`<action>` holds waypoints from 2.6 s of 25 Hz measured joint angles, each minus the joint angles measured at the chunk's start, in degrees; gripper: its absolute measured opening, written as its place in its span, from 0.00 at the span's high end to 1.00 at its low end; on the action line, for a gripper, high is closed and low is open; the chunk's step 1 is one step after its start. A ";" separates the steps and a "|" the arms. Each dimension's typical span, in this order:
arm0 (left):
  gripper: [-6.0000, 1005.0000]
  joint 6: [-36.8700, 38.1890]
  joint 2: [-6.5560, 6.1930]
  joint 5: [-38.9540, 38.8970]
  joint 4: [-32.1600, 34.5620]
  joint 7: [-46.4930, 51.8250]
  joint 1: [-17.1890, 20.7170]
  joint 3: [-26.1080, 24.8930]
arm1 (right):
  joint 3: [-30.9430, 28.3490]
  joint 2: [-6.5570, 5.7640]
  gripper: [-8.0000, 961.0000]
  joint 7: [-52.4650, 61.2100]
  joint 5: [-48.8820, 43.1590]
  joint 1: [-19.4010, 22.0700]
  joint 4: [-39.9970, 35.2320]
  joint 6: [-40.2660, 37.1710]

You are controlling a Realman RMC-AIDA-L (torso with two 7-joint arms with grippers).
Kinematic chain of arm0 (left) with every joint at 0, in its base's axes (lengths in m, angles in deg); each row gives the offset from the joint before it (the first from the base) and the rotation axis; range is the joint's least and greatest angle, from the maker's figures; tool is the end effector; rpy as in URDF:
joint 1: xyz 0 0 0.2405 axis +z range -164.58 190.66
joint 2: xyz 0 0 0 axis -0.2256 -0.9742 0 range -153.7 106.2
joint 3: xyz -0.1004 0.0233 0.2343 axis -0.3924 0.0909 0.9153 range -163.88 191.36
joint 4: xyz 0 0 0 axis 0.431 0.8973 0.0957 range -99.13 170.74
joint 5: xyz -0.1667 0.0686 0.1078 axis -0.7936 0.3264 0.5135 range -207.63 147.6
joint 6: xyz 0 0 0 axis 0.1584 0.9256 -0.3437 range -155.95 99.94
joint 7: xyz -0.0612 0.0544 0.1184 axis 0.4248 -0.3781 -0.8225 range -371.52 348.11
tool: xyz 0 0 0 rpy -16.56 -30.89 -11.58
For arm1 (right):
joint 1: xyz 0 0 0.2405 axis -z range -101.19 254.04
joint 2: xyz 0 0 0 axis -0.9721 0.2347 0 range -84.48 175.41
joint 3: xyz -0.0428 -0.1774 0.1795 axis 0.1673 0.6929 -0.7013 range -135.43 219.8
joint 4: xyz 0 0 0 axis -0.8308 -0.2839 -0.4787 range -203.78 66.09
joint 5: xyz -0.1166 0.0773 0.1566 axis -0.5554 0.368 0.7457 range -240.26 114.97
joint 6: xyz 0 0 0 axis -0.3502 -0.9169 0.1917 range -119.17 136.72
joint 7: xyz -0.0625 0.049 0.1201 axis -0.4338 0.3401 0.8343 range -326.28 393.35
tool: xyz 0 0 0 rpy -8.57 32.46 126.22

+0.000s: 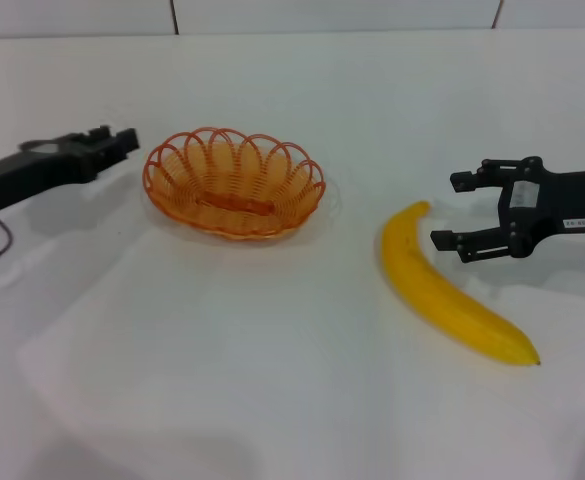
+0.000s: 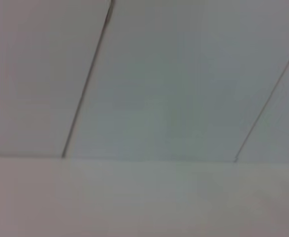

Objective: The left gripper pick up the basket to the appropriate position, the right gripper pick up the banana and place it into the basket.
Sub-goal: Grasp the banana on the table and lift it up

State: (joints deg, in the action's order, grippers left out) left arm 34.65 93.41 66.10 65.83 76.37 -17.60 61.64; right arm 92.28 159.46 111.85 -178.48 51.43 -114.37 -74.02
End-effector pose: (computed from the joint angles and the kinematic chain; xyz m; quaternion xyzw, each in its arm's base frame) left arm -0.2892 0.3795 0.0029 -0.8408 -0.3768 -0.2666 0.2828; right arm 0.2994 0.3314 0.0332 -0.9633 0.1674 0.1079 0.1799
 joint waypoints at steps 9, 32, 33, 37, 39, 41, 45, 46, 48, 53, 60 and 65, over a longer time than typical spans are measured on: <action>0.54 7.81 0.02 -0.11 8.45 -7.70 6.20 0.15 | 0.00 0.54 0.07 0.31 0.12 0.05 0.00 0.25; 0.54 14.60 -0.27 -3.66 2.50 -31.03 11.86 1.32 | 21.79 3.09 0.08 31.25 -7.95 9.33 -29.68 0.85; 0.54 14.37 -0.27 -3.66 2.11 -31.06 11.73 1.32 | 22.18 3.09 0.08 32.71 -8.86 9.39 -30.31 0.74; 0.54 14.15 -0.27 -3.66 1.34 -31.16 11.21 1.32 | 22.79 3.03 0.08 36.17 -12.03 8.98 -30.60 0.40; 0.54 14.09 -0.27 -3.66 1.22 -31.17 11.04 1.32 | 23.14 2.91 0.08 36.72 -12.72 8.72 -30.16 0.33; 0.54 13.96 -0.27 -3.66 1.22 -31.17 11.01 1.32 | 23.18 2.89 0.08 36.73 -12.73 8.59 -29.96 0.34; 0.54 13.41 -0.27 -3.65 1.15 -31.19 11.01 1.37 | 23.23 2.67 0.08 36.50 -12.75 6.44 -25.81 0.52; 0.54 13.38 -0.27 -3.65 1.13 -31.19 10.98 1.41 | 23.23 2.67 0.08 36.50 -12.75 6.44 -25.81 0.52; 0.54 13.37 -0.27 -3.65 1.13 -31.20 10.81 1.49 | 23.24 2.65 0.08 36.31 -12.75 5.49 -24.09 0.50; 0.54 13.36 -0.27 -3.56 0.39 -31.24 10.38 1.46 | 23.28 2.56 0.08 36.15 -13.66 4.87 -23.01 0.87; 0.54 13.33 -0.27 -3.52 0.23 -31.32 10.24 1.50 | 22.75 2.52 0.08 36.20 -14.26 3.17 -20.23 1.12; 0.54 13.28 -0.27 -3.54 0.21 -31.41 10.25 1.59 | 22.85 2.40 0.08 36.53 -14.70 2.88 -19.53 1.86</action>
State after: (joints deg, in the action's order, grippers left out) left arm 47.93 93.14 62.56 66.04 44.96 -7.35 63.23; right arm 115.12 161.86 148.38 -193.18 54.31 -133.90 -72.16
